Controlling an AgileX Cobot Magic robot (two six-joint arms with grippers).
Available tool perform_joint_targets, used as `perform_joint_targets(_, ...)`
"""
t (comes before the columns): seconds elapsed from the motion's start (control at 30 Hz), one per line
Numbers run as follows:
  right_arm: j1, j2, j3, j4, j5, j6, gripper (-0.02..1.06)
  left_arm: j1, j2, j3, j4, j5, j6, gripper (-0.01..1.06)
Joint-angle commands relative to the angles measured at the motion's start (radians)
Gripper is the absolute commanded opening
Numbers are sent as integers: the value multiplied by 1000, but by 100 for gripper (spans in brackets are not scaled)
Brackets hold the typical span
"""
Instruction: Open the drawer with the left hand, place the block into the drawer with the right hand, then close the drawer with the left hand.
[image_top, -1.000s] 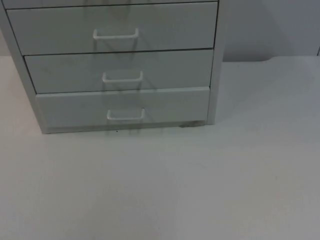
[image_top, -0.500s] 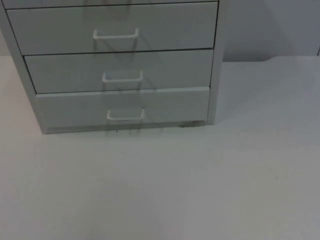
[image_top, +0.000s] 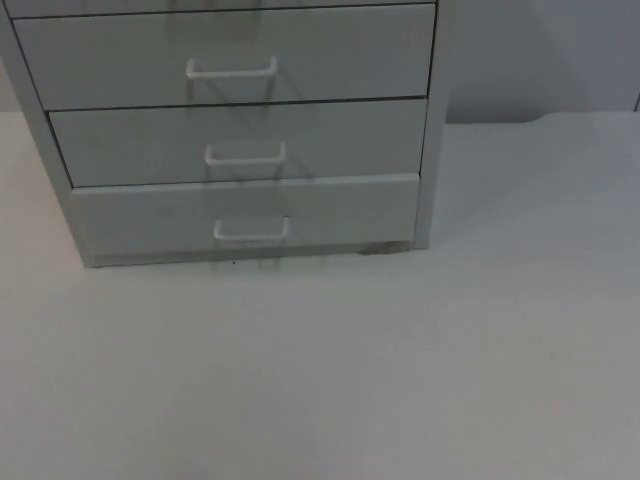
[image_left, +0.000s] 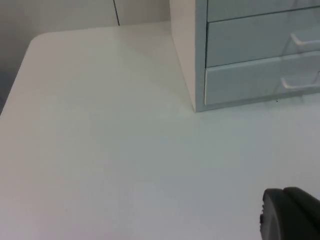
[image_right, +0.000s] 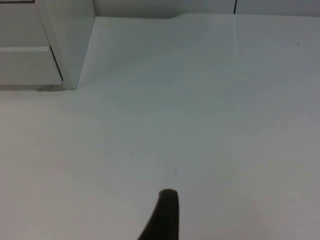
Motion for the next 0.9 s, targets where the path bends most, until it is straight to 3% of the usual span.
perform_joint_targets(0.0, -2, -3, 1, 4, -7, -11, 75, 2, -3, 8, -13, 7, 4, 0)
perform_joint_targets(0.73, -2, -3, 1, 4, -7, -8, 75, 2, -3, 8, 12, 7, -61, 1)
perform_joint_targets(0.83, -2, -3, 1, 5, -7, -8, 75, 2, -3, 8, 12, 7, -61, 16)
perform_joint_targets(0.87, -2, -3, 1, 5, -7, -8, 78, 2, -3, 8, 12, 7, -61, 33)
